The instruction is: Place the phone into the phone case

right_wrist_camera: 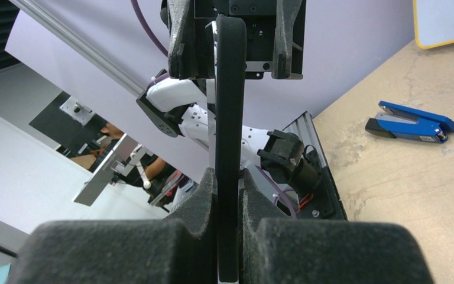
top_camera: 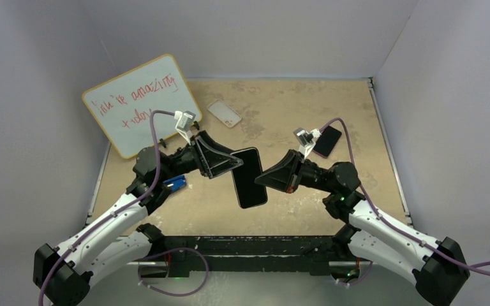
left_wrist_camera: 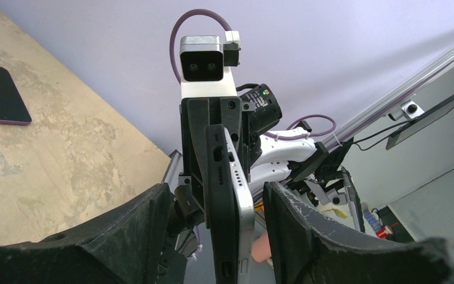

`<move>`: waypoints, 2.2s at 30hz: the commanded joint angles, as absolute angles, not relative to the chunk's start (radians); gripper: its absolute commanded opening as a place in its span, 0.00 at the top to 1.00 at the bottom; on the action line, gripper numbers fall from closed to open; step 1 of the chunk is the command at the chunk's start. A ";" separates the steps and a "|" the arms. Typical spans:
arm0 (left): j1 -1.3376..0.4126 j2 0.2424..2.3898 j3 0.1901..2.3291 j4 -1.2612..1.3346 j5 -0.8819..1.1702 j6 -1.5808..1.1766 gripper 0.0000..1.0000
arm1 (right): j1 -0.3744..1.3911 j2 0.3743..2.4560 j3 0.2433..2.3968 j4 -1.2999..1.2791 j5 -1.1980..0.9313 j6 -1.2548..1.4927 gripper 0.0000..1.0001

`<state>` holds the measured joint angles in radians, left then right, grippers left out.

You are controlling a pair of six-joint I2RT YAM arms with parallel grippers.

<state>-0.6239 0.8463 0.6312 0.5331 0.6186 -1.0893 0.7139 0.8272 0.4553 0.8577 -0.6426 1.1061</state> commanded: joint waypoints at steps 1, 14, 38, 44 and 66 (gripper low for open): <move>-0.621 0.828 0.646 0.536 0.589 -1.081 0.43 | 0.712 0.761 0.465 0.871 -0.590 1.066 1.00; -0.618 0.860 0.694 0.352 0.529 -1.017 1.00 | 0.713 0.743 0.485 0.675 -0.511 0.992 1.00; -0.617 0.953 0.471 0.713 0.675 -1.318 0.36 | 0.713 0.747 0.511 0.757 -0.180 1.063 1.00; -0.618 1.005 0.464 0.782 0.694 -1.363 0.48 | 0.713 0.740 0.486 0.736 -0.137 1.079 1.00; -0.618 0.898 0.565 0.226 0.538 -1.127 0.45 | 0.712 0.618 0.360 0.579 -0.187 1.113 1.00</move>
<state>-0.6216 0.9333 0.5568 0.1936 0.5808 -1.1397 0.7136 0.6853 0.3710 0.5060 -0.1596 1.0847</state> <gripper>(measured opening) 0.539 0.072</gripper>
